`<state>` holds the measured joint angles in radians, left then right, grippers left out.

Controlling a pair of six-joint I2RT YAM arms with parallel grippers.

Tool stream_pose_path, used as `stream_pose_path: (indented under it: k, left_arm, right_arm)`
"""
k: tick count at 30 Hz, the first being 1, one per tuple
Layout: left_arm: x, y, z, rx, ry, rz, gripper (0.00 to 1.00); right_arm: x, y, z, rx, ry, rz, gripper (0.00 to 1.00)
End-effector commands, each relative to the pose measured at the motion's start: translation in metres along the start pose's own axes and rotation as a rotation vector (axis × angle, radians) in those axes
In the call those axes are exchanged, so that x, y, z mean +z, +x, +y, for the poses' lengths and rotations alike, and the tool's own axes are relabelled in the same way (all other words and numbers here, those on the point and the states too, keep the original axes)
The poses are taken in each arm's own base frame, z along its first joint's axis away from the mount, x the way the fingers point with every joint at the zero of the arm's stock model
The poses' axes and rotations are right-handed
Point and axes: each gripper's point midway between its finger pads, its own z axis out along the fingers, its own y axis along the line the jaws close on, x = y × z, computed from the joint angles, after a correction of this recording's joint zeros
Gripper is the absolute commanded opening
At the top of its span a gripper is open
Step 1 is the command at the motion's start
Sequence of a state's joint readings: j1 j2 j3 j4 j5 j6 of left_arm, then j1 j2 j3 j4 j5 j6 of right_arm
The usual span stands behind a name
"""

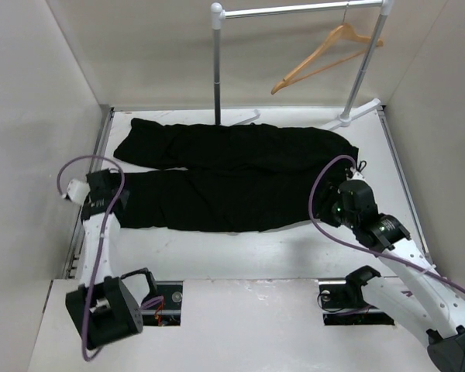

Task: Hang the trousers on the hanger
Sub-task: Fold the trousers at the center of the board.

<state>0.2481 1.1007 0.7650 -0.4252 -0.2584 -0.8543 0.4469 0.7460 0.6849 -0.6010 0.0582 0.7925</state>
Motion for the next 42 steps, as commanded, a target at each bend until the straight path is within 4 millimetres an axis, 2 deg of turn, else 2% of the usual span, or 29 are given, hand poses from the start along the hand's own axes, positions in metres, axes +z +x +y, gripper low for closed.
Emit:
stream_pose_path:
  k: [1,4,5,6,8,10,12,13,16,20,25,30,33,35,37,39,42]
  left_arm:
    - [0.008,0.038,0.068,-0.041,-0.151,0.116,0.50]
    - [0.015,0.051,0.091,-0.123,-0.173,0.166,0.50]
    - [0.019,0.052,0.094,-0.141,-0.172,0.167,0.50]
    - [0.023,0.054,0.097,-0.151,-0.174,0.175,0.50]
    - [0.032,0.054,0.097,-0.165,-0.173,0.185,0.51]
    - [0.041,0.054,0.093,-0.165,-0.170,0.195,0.51]
    - [0.049,0.052,0.089,-0.159,-0.167,0.192,0.51]
    - [0.052,0.055,0.087,-0.154,-0.170,0.198,0.50]
    - [0.057,0.058,0.089,-0.154,-0.190,0.207,0.46]
    - [0.062,0.057,0.089,-0.149,-0.195,0.198,0.36]
    - [0.067,0.055,0.087,-0.152,-0.196,0.193,0.27]
    - [0.073,0.050,0.080,-0.150,-0.189,0.186,0.16]
    - [0.076,0.051,0.075,-0.146,-0.181,0.188,0.10]
    - [0.077,0.049,0.072,-0.146,-0.175,0.185,0.06]
    - [0.075,0.045,0.069,-0.147,-0.164,0.174,0.04]
    - [0.073,0.040,0.067,-0.145,-0.154,0.156,0.02]
    - [0.072,0.040,0.070,-0.143,-0.159,0.153,0.01]
  right_arm:
    - [-0.001,0.005,0.002,-0.041,-0.029,0.008,0.57]
    - [-0.002,0.010,-0.007,-0.031,-0.016,0.015,0.22]
    - [-0.002,0.010,-0.013,-0.021,0.005,0.014,0.16]
    - [-0.002,0.010,-0.021,-0.008,0.030,0.013,0.14]
    - [-0.001,0.010,-0.035,0.030,0.075,0.004,0.15]
    - [0.000,0.002,-0.046,0.088,0.118,-0.029,0.31]
    - [0.008,-0.002,-0.067,0.171,0.196,-0.056,0.48]
    - [0.012,-0.004,-0.079,0.209,0.234,-0.070,0.52]
    - [0.020,-0.018,-0.119,0.353,0.357,-0.139,0.56]
    - [0.024,-0.051,-0.155,0.509,0.438,-0.243,0.58]
    - [0.048,-0.075,-0.193,0.590,0.512,-0.276,0.55]
    - [0.080,-0.090,-0.196,0.593,0.447,-0.262,0.54]
    - [0.091,-0.084,-0.198,0.607,0.440,-0.232,0.51]
    - [0.094,-0.079,-0.198,0.613,0.440,-0.212,0.44]
    - [0.086,-0.075,-0.196,0.611,0.443,-0.213,0.39]
    - [0.073,-0.070,-0.191,0.600,0.443,-0.230,0.40]
    - [0.053,-0.067,-0.182,0.565,0.447,-0.283,0.53]
